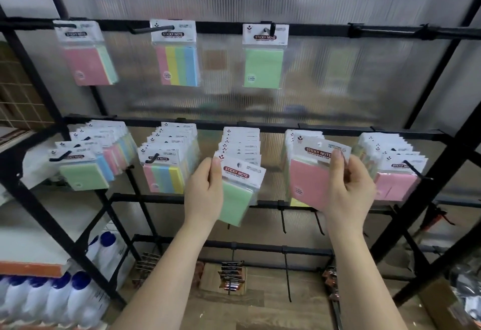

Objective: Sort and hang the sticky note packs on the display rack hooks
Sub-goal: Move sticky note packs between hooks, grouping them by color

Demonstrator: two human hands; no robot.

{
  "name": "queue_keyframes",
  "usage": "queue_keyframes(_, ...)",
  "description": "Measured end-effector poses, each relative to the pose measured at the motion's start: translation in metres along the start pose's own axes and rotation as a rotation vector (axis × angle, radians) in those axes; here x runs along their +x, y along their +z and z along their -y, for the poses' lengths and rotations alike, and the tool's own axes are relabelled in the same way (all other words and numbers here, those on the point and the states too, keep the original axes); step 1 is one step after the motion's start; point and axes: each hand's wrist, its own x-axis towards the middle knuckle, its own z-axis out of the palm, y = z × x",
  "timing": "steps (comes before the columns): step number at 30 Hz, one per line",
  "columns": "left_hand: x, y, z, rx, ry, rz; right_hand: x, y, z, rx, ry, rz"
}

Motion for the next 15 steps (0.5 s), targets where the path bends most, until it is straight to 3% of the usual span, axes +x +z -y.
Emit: queue_keyframes(15,0.074,0.007,-0.095,-0.116,0.311,-0.202,0.020,-0.010,0.000,-0.056,-0.095,0.034)
